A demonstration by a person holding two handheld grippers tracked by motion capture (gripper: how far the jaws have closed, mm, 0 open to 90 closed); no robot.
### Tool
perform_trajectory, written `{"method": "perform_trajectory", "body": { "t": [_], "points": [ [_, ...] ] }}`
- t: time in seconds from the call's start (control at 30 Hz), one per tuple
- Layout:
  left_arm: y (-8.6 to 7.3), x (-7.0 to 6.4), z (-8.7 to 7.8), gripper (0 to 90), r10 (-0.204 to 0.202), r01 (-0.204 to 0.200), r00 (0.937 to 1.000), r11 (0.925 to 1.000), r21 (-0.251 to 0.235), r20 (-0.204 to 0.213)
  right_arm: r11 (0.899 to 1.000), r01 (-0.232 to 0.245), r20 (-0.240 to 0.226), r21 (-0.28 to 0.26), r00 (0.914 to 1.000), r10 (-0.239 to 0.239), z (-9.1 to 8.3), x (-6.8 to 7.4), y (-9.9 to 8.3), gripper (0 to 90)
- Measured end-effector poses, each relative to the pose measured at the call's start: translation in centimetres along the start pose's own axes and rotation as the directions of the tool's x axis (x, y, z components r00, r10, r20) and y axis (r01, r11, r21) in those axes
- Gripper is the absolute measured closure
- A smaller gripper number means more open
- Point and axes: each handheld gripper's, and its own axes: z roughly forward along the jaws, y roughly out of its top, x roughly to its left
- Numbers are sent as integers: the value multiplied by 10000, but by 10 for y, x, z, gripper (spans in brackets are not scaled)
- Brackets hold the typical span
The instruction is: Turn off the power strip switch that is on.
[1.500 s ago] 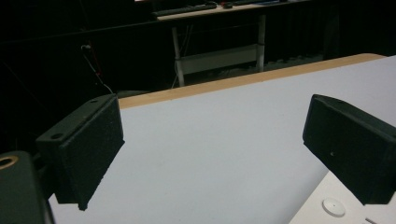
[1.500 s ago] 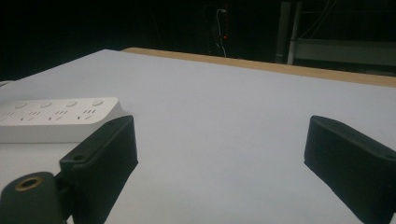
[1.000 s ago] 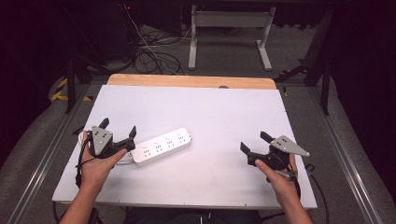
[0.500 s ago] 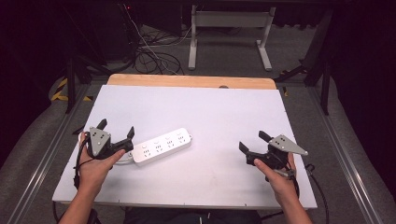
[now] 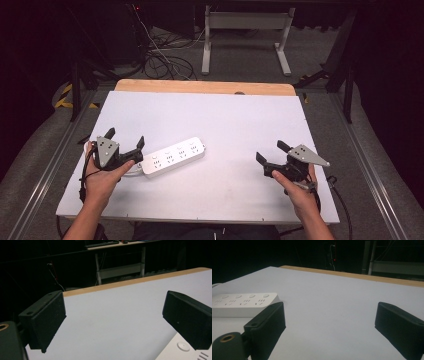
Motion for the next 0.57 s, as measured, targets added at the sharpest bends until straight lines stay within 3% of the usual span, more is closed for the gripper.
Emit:
{"method": "perform_trajectory", "body": {
  "t": [0.57],
  "points": [
    [0,0,1,56,-34,33,10000,10000,40,60,10000,-90,74,-25,9999,91,-1,-2,0,100]
  ]
}}
